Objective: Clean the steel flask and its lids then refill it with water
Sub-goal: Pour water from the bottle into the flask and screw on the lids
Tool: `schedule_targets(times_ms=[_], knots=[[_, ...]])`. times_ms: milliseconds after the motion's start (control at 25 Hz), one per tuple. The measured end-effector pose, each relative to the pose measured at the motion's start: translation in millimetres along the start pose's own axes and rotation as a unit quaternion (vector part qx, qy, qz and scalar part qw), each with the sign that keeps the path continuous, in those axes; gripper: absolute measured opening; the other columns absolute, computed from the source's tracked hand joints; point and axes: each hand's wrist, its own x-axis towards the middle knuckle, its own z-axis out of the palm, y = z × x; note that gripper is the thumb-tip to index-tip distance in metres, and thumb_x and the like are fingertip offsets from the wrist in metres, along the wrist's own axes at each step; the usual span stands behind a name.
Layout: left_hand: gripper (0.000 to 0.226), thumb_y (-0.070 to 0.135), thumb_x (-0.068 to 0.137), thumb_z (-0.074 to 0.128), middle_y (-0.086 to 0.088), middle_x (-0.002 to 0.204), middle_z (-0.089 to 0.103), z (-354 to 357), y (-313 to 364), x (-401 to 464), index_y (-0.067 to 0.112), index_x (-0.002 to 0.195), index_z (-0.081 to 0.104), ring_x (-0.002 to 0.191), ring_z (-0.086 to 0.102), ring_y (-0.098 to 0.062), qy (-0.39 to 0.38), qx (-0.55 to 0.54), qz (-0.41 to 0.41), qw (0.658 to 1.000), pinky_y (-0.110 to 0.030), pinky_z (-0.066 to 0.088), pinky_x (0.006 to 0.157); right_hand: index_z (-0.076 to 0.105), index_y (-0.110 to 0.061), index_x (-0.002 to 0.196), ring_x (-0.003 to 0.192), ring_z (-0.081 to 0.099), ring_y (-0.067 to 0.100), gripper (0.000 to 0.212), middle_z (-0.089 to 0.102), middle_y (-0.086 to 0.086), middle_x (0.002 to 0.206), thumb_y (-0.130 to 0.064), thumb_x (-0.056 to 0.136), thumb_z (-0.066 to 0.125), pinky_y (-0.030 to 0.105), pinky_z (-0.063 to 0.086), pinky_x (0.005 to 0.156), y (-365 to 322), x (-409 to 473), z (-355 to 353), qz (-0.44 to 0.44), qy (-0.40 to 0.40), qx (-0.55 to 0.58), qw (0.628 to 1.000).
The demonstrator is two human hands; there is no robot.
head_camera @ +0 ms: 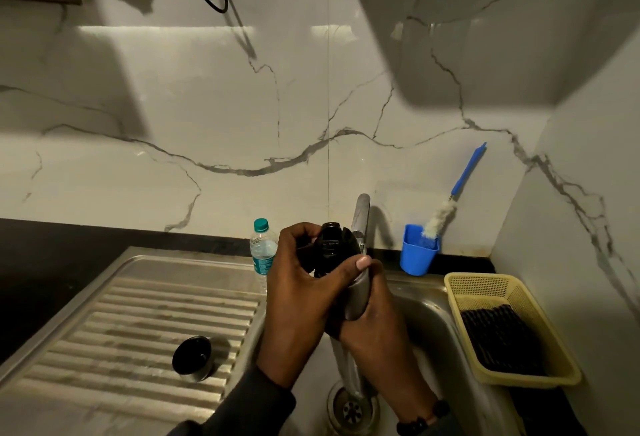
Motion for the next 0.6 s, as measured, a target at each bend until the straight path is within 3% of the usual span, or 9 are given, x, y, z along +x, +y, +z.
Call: schedule_targets(times_ms=[120, 200, 240, 320, 400, 480, 520, 600], knots=[[0.064, 0.024, 0.076, 0.084, -0.001, 0.118, 0.071, -11, 0, 7, 0.02, 0.13, 0.05, 0.112, 0.068, -0.019, -0.087, -0.131, -0.034, 0.987, -0.033, 0.056, 0.094, 0.047, -0.048, 0.111, 0.091, 0.066, 0.006, 0.068, 0.066, -0.014, 0.101, -0.018, 0.062, 0.083, 0.026, 0.056, 0.074, -3, 2, -5, -0.01, 0.008, 0.004, 1.0], [0.061, 0.028, 0.079, 0.077, 0.003, 0.119, 0.07, -12, 7, 5, 0.024, 0.132, 0.047, 0.112, 0.067, -0.011, -0.113, -0.115, -0.038, 0.986, -0.025, 0.055, 0.091, 0.048, -0.046, 0.111, 0.093, 0.065, 0.003, 0.063, 0.066, -0.015, 0.101, -0.029, 0.062, 0.083, 0.024, 0.054, 0.074, -3, 4, -5, -0.01, 0.003, 0.019, 1.0], [0.063, 0.037, 0.075, 0.079, 0.006, 0.116, 0.069, -6, 11, 2, 0.028, 0.129, 0.048, 0.108, 0.066, -0.003, -0.091, -0.065, -0.031, 0.993, -0.02, 0.054, 0.088, 0.048, -0.045, 0.114, 0.098, 0.064, 0.003, 0.059, 0.066, -0.015, 0.105, -0.042, 0.064, 0.08, 0.024, 0.054, 0.078, -3, 3, -3, 0.003, 0.001, 0.049, 0.999], [0.067, 0.048, 0.06, 0.082, 0.009, 0.105, 0.067, 13, 17, -4, 0.031, 0.118, 0.05, 0.096, 0.065, 0.004, 0.01, -0.001, -0.044, 0.999, -0.015, 0.054, 0.079, 0.048, -0.038, 0.125, 0.116, 0.059, 0.011, 0.055, 0.062, -0.01, 0.123, -0.058, 0.075, 0.06, 0.037, 0.052, 0.093, 2, -1, 7, 0.01, 0.011, 0.045, 0.999], [0.061, 0.045, 0.061, 0.086, 0.006, 0.098, 0.068, 25, 21, -4, 0.029, 0.111, 0.054, 0.089, 0.067, -0.001, 0.088, -0.009, -0.048, 0.995, -0.02, 0.057, 0.076, 0.04, -0.04, 0.137, 0.128, 0.049, 0.011, 0.053, 0.052, -0.011, 0.137, -0.047, 0.086, 0.053, 0.043, 0.045, 0.103, 5, -3, 13, -0.003, 0.029, 0.002, 1.0], [0.043, 0.024, 0.072, 0.087, 0.0, 0.092, 0.071, 22, 24, 4, 0.018, 0.104, 0.06, 0.085, 0.069, -0.009, 0.087, -0.041, -0.024, 0.995, -0.026, 0.058, 0.078, 0.038, -0.045, 0.134, 0.12, 0.052, 0.0, 0.061, 0.054, -0.021, 0.13, -0.033, 0.082, 0.068, 0.029, 0.048, 0.098, -1, 1, 8, -0.041, 0.035, -0.041, 0.998], [0.034, 0.013, 0.076, 0.084, -0.004, 0.091, 0.072, 17, 26, 9, 0.012, 0.102, 0.062, 0.086, 0.07, -0.013, 0.047, -0.049, -0.009, 0.998, -0.028, 0.058, 0.081, 0.04, -0.048, 0.128, 0.111, 0.056, -0.005, 0.067, 0.057, -0.026, 0.121, -0.031, 0.074, 0.075, 0.019, 0.05, 0.091, -8, 5, 2, -0.052, 0.024, -0.053, 0.997], [0.027, 0.001, 0.08, 0.078, -0.008, 0.092, 0.073, 4, 32, 19, 0.003, 0.101, 0.062, 0.092, 0.071, -0.02, -0.084, -0.058, 0.023, 0.994, -0.031, 0.058, 0.086, 0.045, -0.047, 0.117, 0.099, 0.061, -0.008, 0.071, 0.061, -0.032, 0.108, -0.023, 0.063, 0.084, 0.013, 0.051, 0.078, -20, 10, -12, -0.037, -0.033, -0.039, 0.998]])
